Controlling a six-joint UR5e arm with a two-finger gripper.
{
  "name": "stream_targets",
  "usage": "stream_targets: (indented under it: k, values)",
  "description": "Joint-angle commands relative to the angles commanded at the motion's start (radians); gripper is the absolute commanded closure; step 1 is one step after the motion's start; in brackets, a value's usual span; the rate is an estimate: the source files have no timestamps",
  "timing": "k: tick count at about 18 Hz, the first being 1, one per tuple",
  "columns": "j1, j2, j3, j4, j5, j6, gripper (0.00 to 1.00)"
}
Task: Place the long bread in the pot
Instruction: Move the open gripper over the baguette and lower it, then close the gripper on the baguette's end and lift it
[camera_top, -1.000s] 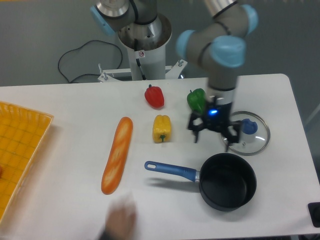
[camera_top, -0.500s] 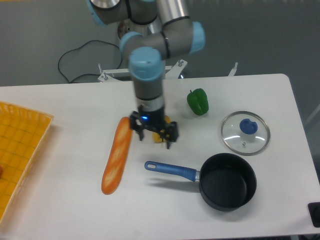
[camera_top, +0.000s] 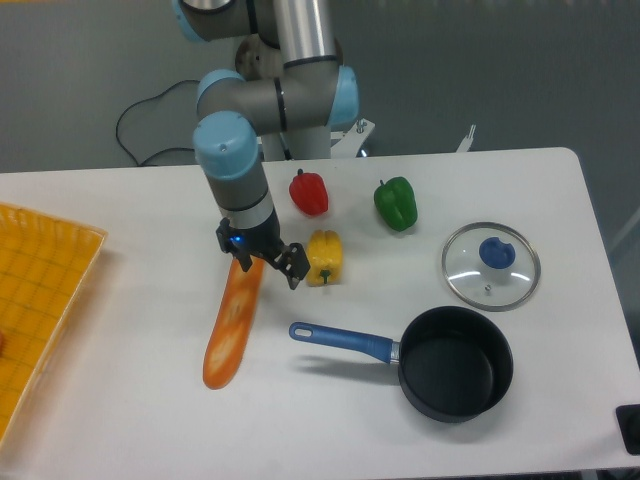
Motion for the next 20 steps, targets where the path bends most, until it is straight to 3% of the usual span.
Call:
stream_targets:
  k: [7,11,12,15,18,20]
  values:
    - [-0.087,-0.054,-0.02,0.002,0.023,-0.045,0.05]
    - [-0.094,-0.084,-0.017,0.005,0.026,-0.051,0.1]
    - [-0.094,-0.087,-0.017,0.005,0.026,-0.049,0.18]
    - [-0.089,-0.087,-0.012,0.005,0.025,-0.043,0.62]
    - [-0.086,-0.086,-0.011,0.005,0.025,-0.043,0.97]
    - [-0.083,-0.083,-0.009,0.005,0.023,-0.026,1.0]
